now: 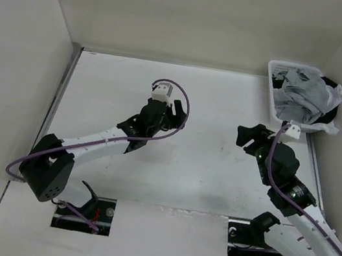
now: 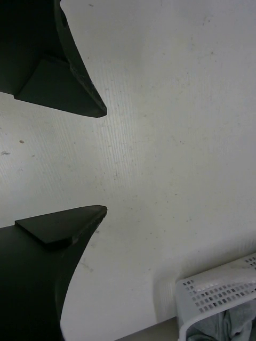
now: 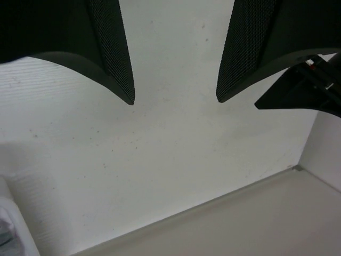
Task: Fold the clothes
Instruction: Grab the tank top from the pile
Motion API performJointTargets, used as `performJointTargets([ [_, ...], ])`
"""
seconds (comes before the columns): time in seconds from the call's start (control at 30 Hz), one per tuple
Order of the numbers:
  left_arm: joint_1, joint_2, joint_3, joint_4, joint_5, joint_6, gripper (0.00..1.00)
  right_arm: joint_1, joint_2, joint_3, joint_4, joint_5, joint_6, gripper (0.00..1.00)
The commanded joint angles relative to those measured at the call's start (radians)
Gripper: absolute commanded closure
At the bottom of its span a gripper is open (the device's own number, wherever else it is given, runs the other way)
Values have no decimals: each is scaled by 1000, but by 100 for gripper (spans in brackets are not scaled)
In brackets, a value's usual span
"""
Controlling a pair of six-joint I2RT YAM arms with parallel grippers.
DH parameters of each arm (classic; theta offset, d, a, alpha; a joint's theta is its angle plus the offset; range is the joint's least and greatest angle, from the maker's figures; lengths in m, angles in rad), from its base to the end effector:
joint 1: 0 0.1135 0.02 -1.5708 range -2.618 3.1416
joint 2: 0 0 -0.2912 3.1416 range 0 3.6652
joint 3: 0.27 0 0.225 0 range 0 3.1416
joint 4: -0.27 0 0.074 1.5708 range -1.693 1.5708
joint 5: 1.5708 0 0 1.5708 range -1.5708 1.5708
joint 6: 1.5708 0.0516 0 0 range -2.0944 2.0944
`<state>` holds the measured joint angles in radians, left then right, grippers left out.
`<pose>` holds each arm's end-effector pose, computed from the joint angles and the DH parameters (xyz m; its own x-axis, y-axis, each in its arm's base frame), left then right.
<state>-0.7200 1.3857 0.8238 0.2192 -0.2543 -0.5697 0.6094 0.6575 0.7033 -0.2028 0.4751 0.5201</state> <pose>0.2331 -0.1871 0.2933 -0.4609 -0.2902 -0.8387 0.2511 0.8638 -0.4368 0.1134 0.0504 0.3426 -0.1801 0.4132 -0.8926 -0.0565 0.9016 0.4288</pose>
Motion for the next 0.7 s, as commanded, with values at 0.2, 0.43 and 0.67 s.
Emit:
performJointTargets([
  [0.2, 1, 145, 257, 42, 4, 4, 34, -23, -150, -39, -144, 217, 102, 71],
  [0.43, 40, 386, 614, 32, 185, -94, 80, -183, -176, -93, -406, 324, 414, 99],
  [0.67, 6, 774, 1095, -98, 287, -187, 90, -550, -124, -168, -218, 87, 440, 66],
])
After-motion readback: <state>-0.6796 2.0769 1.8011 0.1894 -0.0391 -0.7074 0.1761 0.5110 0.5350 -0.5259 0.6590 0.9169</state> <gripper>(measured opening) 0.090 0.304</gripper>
